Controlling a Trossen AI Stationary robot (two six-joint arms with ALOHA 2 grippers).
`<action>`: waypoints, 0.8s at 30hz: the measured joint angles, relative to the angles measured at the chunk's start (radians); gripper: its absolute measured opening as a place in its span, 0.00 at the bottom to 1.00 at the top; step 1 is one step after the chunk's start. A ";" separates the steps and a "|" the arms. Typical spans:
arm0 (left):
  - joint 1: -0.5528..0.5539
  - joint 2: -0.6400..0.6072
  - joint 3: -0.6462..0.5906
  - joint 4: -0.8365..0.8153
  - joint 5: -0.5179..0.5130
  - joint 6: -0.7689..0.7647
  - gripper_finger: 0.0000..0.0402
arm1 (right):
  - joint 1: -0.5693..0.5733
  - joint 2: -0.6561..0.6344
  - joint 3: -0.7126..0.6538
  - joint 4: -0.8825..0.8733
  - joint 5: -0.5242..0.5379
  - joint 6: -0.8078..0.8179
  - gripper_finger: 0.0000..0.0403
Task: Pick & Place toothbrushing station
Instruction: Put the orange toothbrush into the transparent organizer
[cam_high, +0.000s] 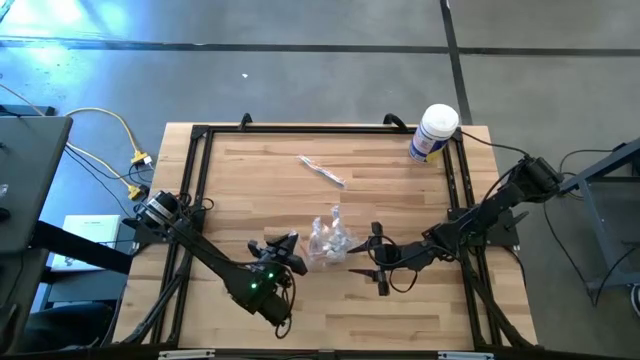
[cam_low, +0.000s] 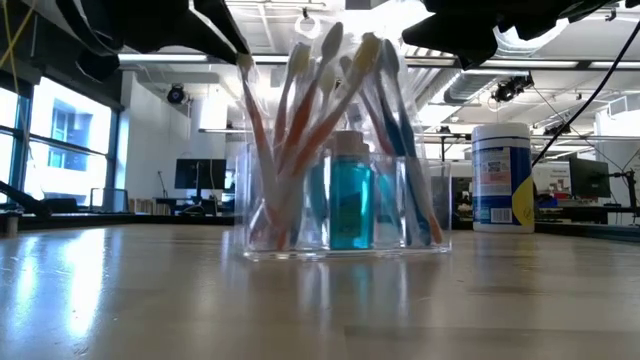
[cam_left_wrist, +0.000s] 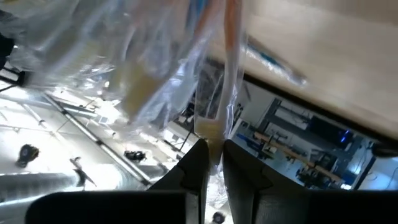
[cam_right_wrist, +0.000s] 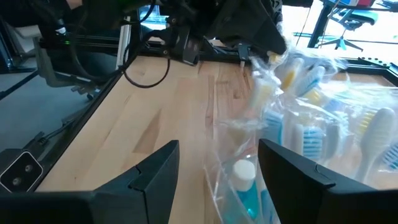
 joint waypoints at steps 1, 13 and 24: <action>0.000 0.000 0.000 0.006 0.010 0.000 0.09 | 0.000 0.000 0.000 0.000 0.000 0.000 0.52; 0.000 0.000 0.000 0.039 -0.008 0.076 0.09 | 0.000 0.000 0.000 0.000 0.000 0.000 0.52; 0.009 0.000 0.000 0.042 -0.013 0.405 0.09 | 0.000 0.000 0.000 0.000 0.000 0.000 0.52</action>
